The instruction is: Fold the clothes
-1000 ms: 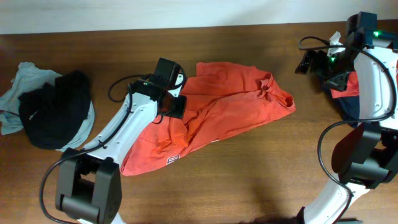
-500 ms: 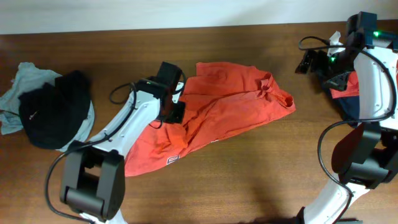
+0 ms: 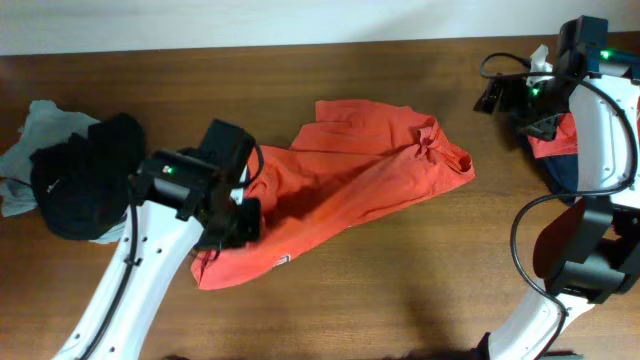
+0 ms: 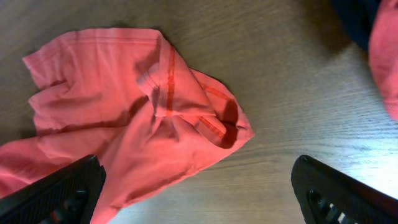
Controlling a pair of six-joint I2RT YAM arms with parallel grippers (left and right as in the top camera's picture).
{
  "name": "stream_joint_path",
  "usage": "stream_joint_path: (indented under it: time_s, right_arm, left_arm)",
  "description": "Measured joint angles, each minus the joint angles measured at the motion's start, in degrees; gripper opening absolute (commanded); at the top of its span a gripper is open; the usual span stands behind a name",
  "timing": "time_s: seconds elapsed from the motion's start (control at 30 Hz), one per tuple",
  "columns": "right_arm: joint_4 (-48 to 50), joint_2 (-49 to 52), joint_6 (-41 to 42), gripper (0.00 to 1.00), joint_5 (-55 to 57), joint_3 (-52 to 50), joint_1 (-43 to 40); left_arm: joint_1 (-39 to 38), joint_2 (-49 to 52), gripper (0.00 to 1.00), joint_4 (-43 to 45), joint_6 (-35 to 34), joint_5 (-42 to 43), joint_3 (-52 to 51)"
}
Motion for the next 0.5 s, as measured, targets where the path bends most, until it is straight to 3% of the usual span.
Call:
stream_joint_path:
  time_s: [0.23, 0.27, 0.33, 0.37, 0.43, 0.5]
  right_arm:
    - [0.28, 0.00, 0.02, 0.99, -2.34, 0.00, 0.00]
    - [0.24, -0.02, 0.00, 0.99, -2.47, 0.00, 0.00]
    - [0.24, -0.02, 0.00, 0.99, -2.67, 0.00, 0.00]
    - [0.26, -0.02, -0.02, 0.99, -2.75, 0.00, 0.00]
    - [0.24, -0.02, -0.02, 0.99, -2.80, 0.00, 0.00]
    - [0.15, -0.02, -0.04, 0.99, -2.80, 0.00, 0.00]
  left_arm:
    - [-8.79, 0.52, 0.01, -8.09, -4.48, 6.43, -0.24]
    - [-10.88, 0.52, 0.06, -8.04, -5.18, 7.48, -0.39]
    - [-16.06, 0.52, 0.46, -8.11, -6.47, 9.44, -0.96]
    - [-18.71, 0.52, 0.56, -8.11, -7.45, 10.47, -1.25]
    - [-24.37, 0.52, 0.66, -8.07, -9.14, 12.00, -1.77]
    - [-26.69, 0.52, 0.65, -7.61, -10.36, 12.39, -1.88]
